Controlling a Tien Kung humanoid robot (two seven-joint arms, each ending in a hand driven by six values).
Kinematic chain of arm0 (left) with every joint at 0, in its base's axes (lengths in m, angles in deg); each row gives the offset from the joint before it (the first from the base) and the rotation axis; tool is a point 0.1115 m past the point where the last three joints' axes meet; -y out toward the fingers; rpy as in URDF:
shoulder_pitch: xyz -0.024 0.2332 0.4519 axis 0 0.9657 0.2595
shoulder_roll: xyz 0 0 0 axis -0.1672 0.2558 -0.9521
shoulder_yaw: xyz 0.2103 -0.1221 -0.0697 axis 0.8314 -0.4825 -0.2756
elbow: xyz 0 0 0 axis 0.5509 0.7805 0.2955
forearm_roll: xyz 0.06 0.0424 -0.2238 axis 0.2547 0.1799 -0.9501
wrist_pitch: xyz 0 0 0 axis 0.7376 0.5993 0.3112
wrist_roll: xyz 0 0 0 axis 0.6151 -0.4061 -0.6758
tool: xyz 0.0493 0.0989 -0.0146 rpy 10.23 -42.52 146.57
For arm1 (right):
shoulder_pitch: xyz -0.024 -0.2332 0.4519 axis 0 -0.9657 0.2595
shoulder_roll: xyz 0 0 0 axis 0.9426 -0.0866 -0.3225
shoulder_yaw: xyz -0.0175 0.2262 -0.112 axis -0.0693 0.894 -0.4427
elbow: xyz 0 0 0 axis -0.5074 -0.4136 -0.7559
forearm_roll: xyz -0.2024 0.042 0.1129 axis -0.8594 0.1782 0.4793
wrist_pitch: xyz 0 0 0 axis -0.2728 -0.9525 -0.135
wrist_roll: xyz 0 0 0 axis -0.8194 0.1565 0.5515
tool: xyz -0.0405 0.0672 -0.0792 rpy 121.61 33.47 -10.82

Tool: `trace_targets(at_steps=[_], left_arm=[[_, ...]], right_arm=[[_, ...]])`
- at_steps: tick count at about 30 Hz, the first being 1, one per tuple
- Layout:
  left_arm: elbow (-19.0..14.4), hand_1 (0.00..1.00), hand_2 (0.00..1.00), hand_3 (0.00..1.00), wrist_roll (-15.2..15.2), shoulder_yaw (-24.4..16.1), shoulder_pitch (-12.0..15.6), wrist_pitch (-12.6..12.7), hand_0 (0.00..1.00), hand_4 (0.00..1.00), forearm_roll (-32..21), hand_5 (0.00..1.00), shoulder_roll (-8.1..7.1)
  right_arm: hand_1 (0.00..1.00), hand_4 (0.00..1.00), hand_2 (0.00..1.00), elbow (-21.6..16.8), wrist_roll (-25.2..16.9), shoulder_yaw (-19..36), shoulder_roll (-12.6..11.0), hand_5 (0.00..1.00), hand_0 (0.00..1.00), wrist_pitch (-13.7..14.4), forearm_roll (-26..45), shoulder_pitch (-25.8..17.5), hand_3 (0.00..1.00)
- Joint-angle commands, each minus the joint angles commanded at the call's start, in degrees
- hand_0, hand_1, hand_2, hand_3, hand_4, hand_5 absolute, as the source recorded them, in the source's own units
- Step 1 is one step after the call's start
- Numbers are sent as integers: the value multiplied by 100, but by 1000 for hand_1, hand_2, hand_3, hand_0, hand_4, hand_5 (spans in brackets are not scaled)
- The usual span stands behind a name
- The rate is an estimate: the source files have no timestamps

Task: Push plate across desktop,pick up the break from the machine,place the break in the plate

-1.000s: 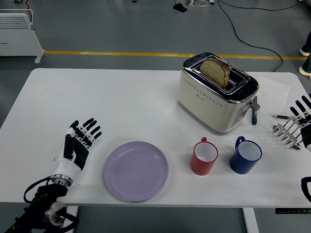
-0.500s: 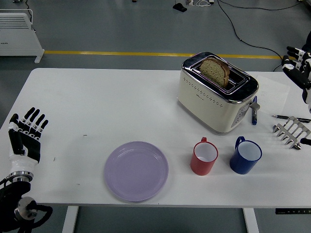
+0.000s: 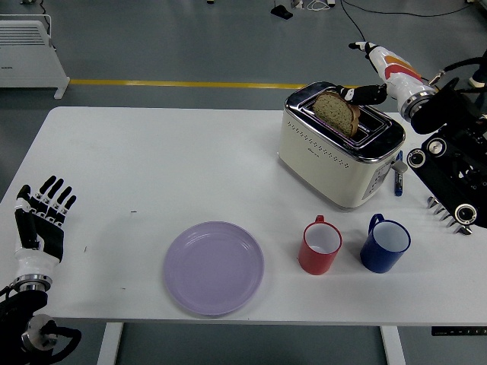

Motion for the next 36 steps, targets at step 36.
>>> trace_targets(at_steps=[36], left_arm=[[99,790,815,726,-8,193,147,4,802,551,-124,998,0]], right_arm=[[680,762,667,2923,91,-884,1218,276,606,-442,-371,1174,808]])
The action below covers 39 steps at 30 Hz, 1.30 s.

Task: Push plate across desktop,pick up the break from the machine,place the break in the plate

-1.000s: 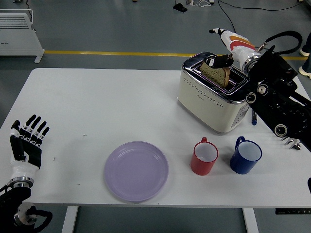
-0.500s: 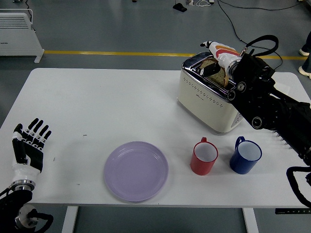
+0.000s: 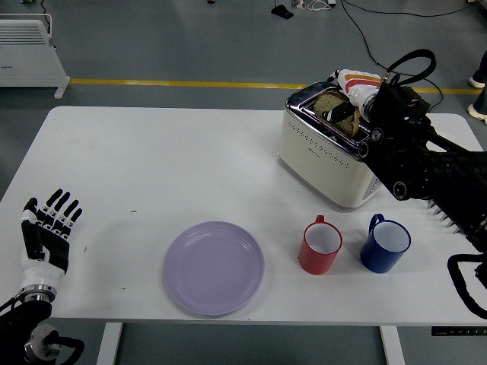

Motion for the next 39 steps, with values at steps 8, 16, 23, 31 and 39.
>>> trace_targets(at_steps=[8,16,23,31,39], left_arm=[[28,790,813,734,17,15,-30,34,801,552,-8,998,0],[61,785,809,729,28,-11,-29,59,800,551,5,998,0],[57,784,809,729,29,-20,-40,60,800,551,14,998,0],[75,783,806,727,70,-30,-48,89,795,552,10,998,0],[70,780,804,727,85,-48,-57,101,794,543,16,998,0]], right_arm=[[640,742,631,141,-49,-277,0,264,534,-74,428,96,795],[504,700,518,194,-108,-372,0,239,383,-94,628,131,682],[437,665,460,294,-107,-482,0,216,318,-26,718,166,603],[357,618,420,340,-154,-658,0,170,238,29,907,164,526],[330,623,408,248,-162,-643,0,164,194,82,837,205,483]])
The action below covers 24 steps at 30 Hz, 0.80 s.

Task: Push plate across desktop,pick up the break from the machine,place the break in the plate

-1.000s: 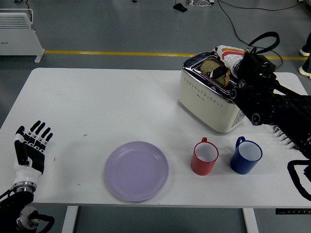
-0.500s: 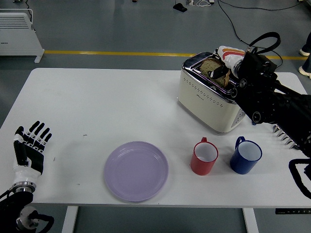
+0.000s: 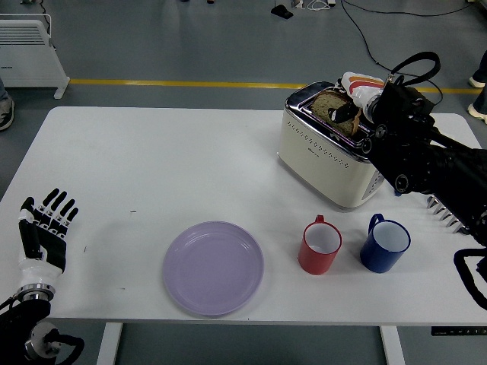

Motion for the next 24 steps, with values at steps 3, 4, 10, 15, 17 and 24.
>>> trace_targets(at_steps=[3,4,10,15,17,24], left_arm=[[-11,779,804,726,11,-7,-18,2,793,534,8,998,0],[-15,779,804,726,16,-9,-23,4,793,534,12,998,0],[2,776,804,726,-19,-37,-21,48,792,520,50,998,0],[7,776,804,729,-32,-63,6,60,792,524,62,998,0],[5,776,804,729,-30,-59,8,61,792,524,63,998,0],[26,775,804,729,-29,-24,4,82,792,510,104,998,0]], right_arm=[[276,601,365,-168,44,97,0,133,107,5,-192,16,443],[276,601,365,-262,60,148,0,133,107,5,-291,23,443],[261,572,356,-1219,62,648,-211,117,79,-195,-748,138,436],[251,543,354,-1950,47,984,-689,102,66,-243,-979,282,438],[251,543,354,-2236,59,1058,-810,102,66,-249,-1057,297,438],[245,529,350,-3567,469,807,-1259,96,61,-376,-384,41,437]])
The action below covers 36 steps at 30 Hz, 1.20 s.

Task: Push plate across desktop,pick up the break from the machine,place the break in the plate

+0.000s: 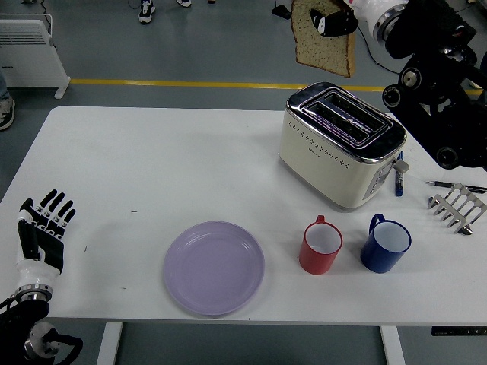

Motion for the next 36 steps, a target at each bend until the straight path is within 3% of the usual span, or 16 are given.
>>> trace_targets(at_steps=[2,5,10,14,21,24,25,30,31,36], left_arm=[[23,774,808,735,0,7,3,10,792,496,18,998,0],[29,774,808,735,1,2,16,12,792,496,22,998,0],[79,773,810,733,3,-30,27,14,792,497,39,998,0],[143,773,812,736,3,-30,45,13,792,498,59,998,0],[186,773,812,737,2,-9,84,15,792,498,88,998,0],[200,773,812,737,6,4,83,6,792,498,89,998,0],[205,772,815,740,8,6,83,3,791,498,89,998,0],[268,772,815,740,12,-9,100,-7,791,498,83,998,0],[268,773,816,741,13,-13,98,-8,791,499,83,998,0],[258,773,816,741,13,-27,78,-8,791,499,90,998,0]], right_arm=[[253,486,353,-502,384,-252,-189,79,75,-270,521,-162,441],[253,486,353,-1005,650,-459,-314,79,75,-389,1229,-264,441],[253,467,352,-1467,837,-1209,-470,88,89,-505,2458,-303,445],[254,460,351,-1512,878,-1837,-407,92,95,-505,3349,-268,449],[253,454,352,-1622,781,-2607,-39,81,105,-571,4915,-433,451],[253,454,352,-1523,683,-2599,161,81,105,-503,5063,-596,451],[267,451,359,-1496,658,-2578,204,74,173,-485,5075,-635,456],[267,451,359,-1120,371,-2384,578,74,173,-219,4811,-895,456],[304,427,380,-1024,270,-2361,645,73,229,-141,4728,-941,463],[304,427,380,-775,-75,-2396,735,73,229,62,4604,-1091,463]])
